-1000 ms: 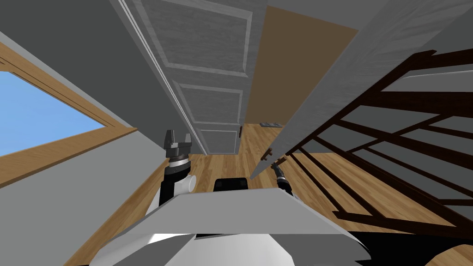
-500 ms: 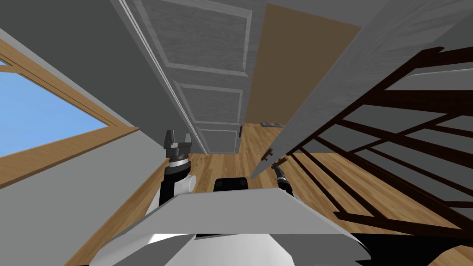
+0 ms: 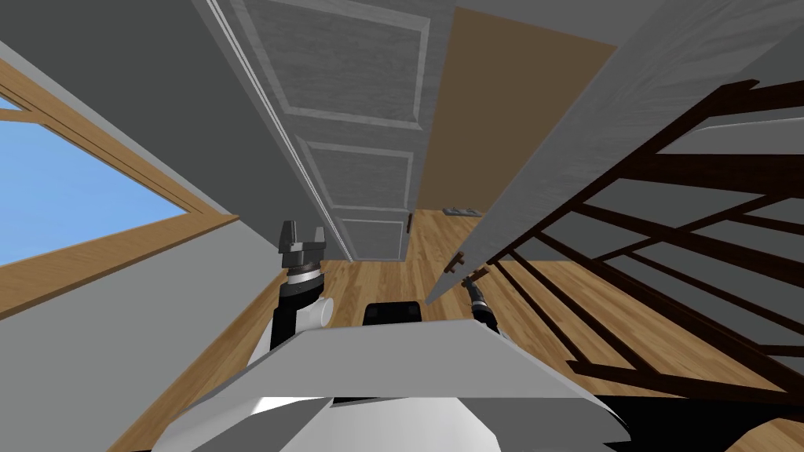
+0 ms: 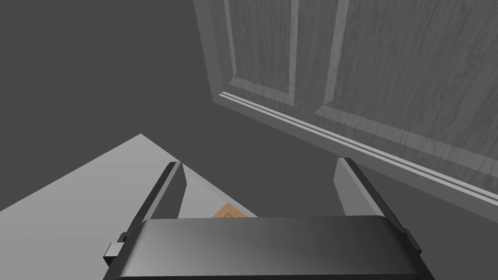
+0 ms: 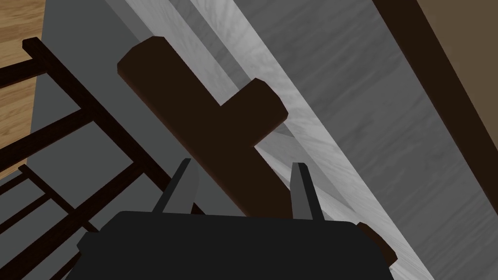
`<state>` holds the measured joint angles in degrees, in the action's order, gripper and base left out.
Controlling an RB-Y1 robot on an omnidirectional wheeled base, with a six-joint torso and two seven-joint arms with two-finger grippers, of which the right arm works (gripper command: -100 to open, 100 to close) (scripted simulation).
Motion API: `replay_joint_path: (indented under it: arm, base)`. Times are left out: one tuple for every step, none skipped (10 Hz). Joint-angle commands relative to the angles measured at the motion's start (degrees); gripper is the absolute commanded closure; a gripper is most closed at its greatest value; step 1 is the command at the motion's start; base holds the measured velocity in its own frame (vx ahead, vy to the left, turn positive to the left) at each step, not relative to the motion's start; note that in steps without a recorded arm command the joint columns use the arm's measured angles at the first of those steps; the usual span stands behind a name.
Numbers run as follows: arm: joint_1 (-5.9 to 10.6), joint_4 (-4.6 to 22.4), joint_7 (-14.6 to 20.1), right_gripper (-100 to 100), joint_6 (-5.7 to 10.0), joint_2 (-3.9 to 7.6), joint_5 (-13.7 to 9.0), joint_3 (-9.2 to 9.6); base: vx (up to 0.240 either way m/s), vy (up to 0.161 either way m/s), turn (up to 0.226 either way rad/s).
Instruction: Pull the door open
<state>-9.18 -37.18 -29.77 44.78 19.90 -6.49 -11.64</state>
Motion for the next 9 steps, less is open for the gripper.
replay_joint_path:
  arm:
    - [0.43, 1.06, 1.58, 100, 0.8, -0.89, -0.23, 0.53]
    - [0.42, 1.07, 2.5, 100, 0.81, -0.86, -0.56, 0.6]
    - [0.42, 1.07, 2.5, 100, 0.81, -0.86, -0.56, 0.6]
    - [0.42, 1.07, 2.5, 100, 0.81, -0.86, -0.56, 0.6]
    - [0.42, 1.07, 2.5, 100, 0.81, -0.86, -0.56, 0.6]
    - [0.42, 1.07, 3.43, 100, 0.81, -0.83, -0.9, 0.67]
    - [0.42, 1.07, 3.43, 100, 0.81, -0.83, -0.9, 0.67]
    - [0.42, 1.07, 3.43, 100, 0.81, -0.83, -0.9, 0.67]
    - [0.41, 1.07, 4.36, 100, 0.82, -0.8, -1.23, 0.75]
  base:
    - [-0.007, -0.003, 0.003]
    - [-0.014, -0.009, 0.023]
    - [-0.01, -0.01, 0.016]
    - [0.0, 0.0, 0.0]
    - [0.0, 0.0, 0.0]
    - [-0.01, -0.006, 0.038]
    - [-0.011, -0.008, 0.012]
    - [0.0, 0.0, 0.0]
    - [-0.01, -0.007, 0.024]
